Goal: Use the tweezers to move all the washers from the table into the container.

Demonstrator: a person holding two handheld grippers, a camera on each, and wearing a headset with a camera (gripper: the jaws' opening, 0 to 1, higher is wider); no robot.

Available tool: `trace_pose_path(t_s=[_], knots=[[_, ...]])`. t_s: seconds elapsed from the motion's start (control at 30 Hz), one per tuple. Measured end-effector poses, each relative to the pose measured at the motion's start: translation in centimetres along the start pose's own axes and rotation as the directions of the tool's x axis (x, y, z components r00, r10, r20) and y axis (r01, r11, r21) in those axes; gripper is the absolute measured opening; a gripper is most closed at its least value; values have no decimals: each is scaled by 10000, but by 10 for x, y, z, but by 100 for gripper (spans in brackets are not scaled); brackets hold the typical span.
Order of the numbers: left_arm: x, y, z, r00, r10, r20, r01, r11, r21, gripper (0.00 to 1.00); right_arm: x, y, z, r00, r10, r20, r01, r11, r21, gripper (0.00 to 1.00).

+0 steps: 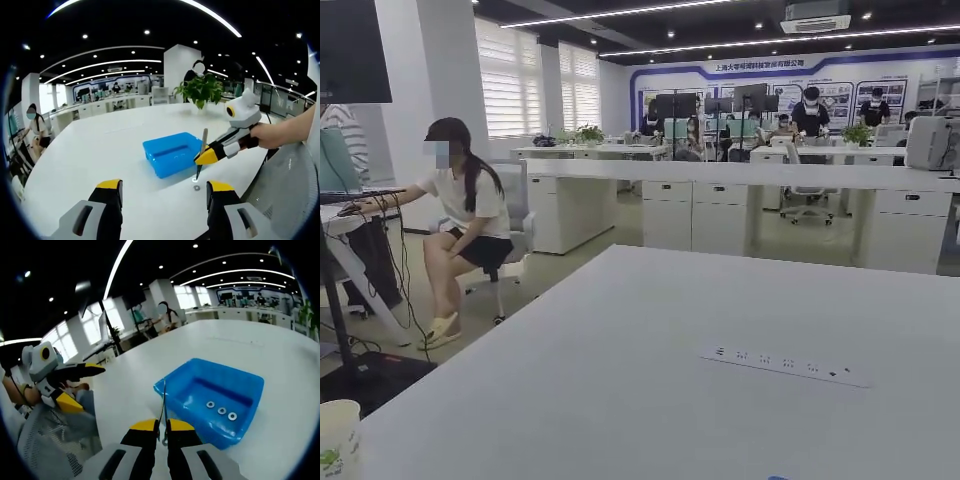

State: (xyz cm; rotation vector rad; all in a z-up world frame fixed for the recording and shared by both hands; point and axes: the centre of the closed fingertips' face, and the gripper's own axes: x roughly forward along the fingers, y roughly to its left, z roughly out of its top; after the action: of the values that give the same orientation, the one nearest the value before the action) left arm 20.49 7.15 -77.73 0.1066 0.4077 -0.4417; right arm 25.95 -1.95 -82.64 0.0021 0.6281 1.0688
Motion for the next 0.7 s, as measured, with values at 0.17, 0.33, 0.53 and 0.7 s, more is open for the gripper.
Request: trace_pose_path(t_s=[0.17,0.33,0.53,0.7], knots=[[0,1,0,10000,25,-32,-25,10000,-5,68,4,1,-1,9999,20,-131,-23,9997,-247,4],[0,0,-1,10000,16,-72,-16,10000,11,68,6,3,-6,9986,-62,-531,-9,9911,-1328,4],[1,0,-2,9999,18,-100,-18,10000,48,68,6,9,-8,9980,46,-624,-171,9793,-2017,3],[1,0,-1,10000,15,-80,-14,10000,34,68,6,9,-8,9978,55,-658,-193,9773,-2109,3]])
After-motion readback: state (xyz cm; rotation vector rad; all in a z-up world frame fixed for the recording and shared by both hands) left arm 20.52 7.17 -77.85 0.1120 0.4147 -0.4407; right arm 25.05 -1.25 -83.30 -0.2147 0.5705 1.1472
